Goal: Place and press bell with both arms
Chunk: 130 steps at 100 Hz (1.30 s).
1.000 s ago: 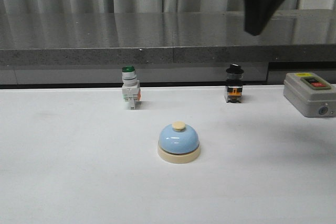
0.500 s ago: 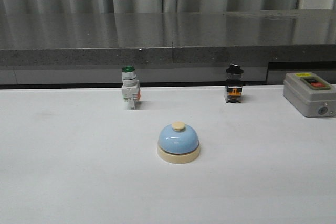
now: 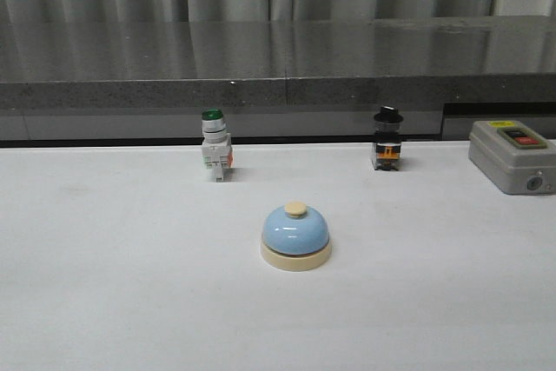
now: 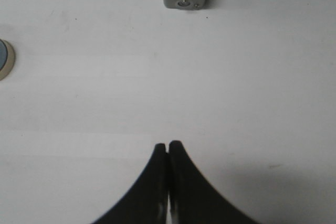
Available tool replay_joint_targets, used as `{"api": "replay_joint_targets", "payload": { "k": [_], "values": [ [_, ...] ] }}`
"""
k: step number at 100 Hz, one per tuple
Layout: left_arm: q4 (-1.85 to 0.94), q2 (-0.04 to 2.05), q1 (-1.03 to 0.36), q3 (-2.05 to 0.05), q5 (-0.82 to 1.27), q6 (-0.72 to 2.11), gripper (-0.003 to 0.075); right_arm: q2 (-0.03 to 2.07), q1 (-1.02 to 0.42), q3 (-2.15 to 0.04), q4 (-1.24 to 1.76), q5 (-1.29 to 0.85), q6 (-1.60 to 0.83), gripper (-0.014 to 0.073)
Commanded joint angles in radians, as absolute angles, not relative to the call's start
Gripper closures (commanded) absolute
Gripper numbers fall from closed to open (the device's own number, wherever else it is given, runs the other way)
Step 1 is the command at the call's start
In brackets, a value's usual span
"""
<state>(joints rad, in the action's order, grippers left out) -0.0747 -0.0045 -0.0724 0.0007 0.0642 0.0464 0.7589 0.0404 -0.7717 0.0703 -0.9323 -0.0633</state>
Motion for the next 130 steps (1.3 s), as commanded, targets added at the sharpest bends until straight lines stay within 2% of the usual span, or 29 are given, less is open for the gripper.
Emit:
{"api": "replay_joint_targets", "payload": {
  "k": [1,30,73,93,130],
  "values": [
    [-0.083,-0.036,-0.07,0.043,-0.013,0.042,0.0741,0.65,0.045,-0.748,0.083,-0.847,-0.065,0.0662],
    [-0.083,-0.036,-0.07,0.043,-0.013,0.042,0.0741,0.348,0.045,-0.595,0.107,-0.769,-0.065,0.0662],
    [-0.083,-0.036,-0.07,0.043,-0.013,0.042,0.0741,-0.036,0.045,-0.324,0.147,-0.474,-0.065,0.0662],
    [-0.083,-0.036,-0.07,0.043,-0.013,0.042,0.0741,-0.025,0.042,-0.237,0.137,-0.321,-0.065,0.0662],
    [-0.083,-0.036,-0.07,0.043,-0.013,0.042,0.0741,-0.025,0.042,0.016,0.065,0.09,-0.022,0.0662]
  ]
}}
